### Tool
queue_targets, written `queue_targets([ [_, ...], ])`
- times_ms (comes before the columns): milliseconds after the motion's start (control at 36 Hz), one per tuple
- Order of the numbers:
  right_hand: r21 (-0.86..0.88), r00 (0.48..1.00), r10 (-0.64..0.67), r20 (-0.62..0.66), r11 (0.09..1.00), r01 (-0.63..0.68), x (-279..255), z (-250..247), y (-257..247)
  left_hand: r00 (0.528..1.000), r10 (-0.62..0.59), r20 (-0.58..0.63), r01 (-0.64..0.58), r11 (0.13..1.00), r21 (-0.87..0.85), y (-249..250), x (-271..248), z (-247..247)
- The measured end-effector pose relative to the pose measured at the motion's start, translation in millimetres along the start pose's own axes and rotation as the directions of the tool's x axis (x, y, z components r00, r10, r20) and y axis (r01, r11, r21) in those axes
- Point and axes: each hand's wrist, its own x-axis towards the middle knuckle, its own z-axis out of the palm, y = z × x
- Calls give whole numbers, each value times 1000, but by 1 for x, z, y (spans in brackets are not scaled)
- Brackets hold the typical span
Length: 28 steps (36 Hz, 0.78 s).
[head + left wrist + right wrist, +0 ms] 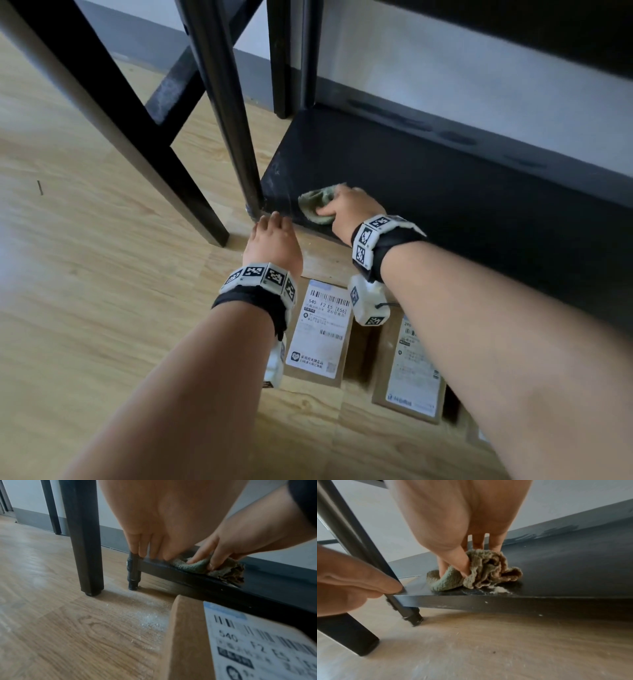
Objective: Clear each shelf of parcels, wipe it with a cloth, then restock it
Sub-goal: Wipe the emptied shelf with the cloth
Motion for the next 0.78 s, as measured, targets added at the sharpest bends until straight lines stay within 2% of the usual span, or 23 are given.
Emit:
queue_targets([
  [111, 21, 993, -118, 17, 993, 118, -18, -4, 12, 1000, -2, 17, 2, 1000, 27, 2, -3, -3],
  [194, 25, 989, -109, -104, 993, 112, -24, -18, 28, 1000, 28, 15, -28, 999, 45, 4, -2, -4],
  [278, 44, 966, 41, -254, 999, -30, -17, -30, 53, 999, 37, 21, -38, 998, 54, 5, 0, -3],
  [361, 115, 939, 268, -217, 962, -248, 1, -28, 68, 999, 40, 19, -41, 997, 69, 5, 3, -3],
  [472, 184, 913, 368, -177, 924, -336, 14, -8, 67, 999, 32, 23, -34, 997, 69, 5, 6, -2],
  [528, 243, 926, 349, -143, 920, -309, 14, -3, 60, 1000, 28, 14, -28, 997, 65, 4, 6, -2],
  [583, 252, 957, 266, -116, 940, -230, 10, 4, 52, 1000, 23, 10, -24, 998, 57, 4, 3, -2],
  [667, 207, 986, 150, -72, 969, -132, 0, 13, 39, 1000, 15, 7, -15, 999, 50, 4, -4, -3],
  [778, 93, 995, 99, -5, 991, -98, -11, 13, 26, 1000, 20, 4, -20, 998, 52, 5, -11, -8],
])
